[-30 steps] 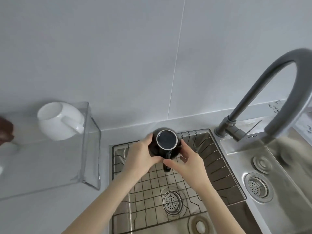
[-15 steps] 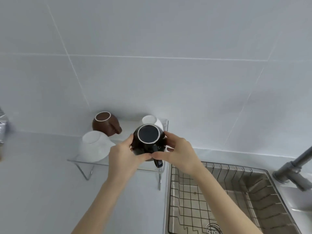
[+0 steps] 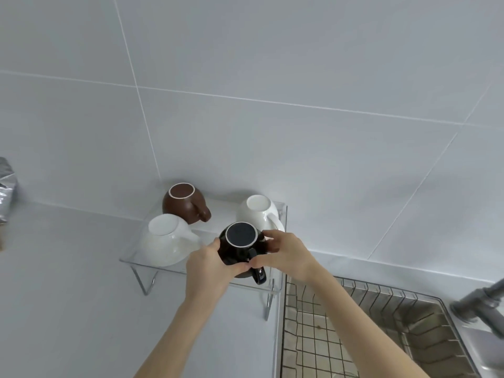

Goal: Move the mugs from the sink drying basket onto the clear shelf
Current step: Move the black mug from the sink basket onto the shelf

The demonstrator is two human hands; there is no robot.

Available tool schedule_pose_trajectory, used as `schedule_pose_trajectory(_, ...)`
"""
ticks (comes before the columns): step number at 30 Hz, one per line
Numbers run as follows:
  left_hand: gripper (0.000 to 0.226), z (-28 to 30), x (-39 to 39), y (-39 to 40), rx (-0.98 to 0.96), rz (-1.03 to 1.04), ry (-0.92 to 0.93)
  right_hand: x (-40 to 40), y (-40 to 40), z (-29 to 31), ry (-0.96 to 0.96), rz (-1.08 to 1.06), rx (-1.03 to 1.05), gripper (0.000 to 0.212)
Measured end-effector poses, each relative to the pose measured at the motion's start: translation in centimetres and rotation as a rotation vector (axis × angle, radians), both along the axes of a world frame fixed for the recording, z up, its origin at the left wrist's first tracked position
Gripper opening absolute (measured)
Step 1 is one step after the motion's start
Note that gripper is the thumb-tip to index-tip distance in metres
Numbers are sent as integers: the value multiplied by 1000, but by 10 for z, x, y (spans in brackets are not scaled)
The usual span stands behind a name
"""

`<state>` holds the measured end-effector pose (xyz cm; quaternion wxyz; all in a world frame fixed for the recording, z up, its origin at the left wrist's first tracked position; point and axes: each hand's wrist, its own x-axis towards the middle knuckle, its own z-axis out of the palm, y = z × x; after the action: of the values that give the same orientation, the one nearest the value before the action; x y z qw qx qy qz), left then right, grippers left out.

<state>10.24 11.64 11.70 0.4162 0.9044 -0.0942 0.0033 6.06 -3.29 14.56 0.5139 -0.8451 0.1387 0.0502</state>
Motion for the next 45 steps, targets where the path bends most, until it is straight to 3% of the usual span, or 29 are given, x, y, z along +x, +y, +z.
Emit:
schedule_pose_trajectory(8,52,-5,-3,0,68,-26,-21,0,0,-8,39,-3,-8,58)
schedule_pose_trajectory(10,54,0,2,3,193,-95,-22,-4,3,-7,47,10,-43,52)
schedule_pose_trajectory(13,63,18,22,14,409,-271,-16,-18,13,-9,9,-1,-93,63)
schedule_pose_trajectory(15,78,34,38,18,448,-443,-18,-29,22,-15,-93,-100,-163,65)
schedule_pose_trajectory(19,91,54,64,7,399,-687,69,-39,34,-37,-211,-194,-273,35)
schedule_pose_trajectory(23,96,43,79,-1,460,-828,210,-39,33,-47,-254,-191,-236,13)
schedule_pose_trajectory(26,93,34,81,-1,428,-815,235,-36,23,-44,-256,-148,-187,14)
schedule_pose_trajectory(31,95,30,69,2,455,-753,110,-30,-3,-35,-244,-7,-141,15)
schedule_pose_trajectory(36,96,22,47,5,401,-624,49,-18,-23,-27,-206,26,-104,28)
schedule_pose_trajectory(45,86,21,28,1,438,-470,-20,-7,-32,-28,-246,-15,-226,22)
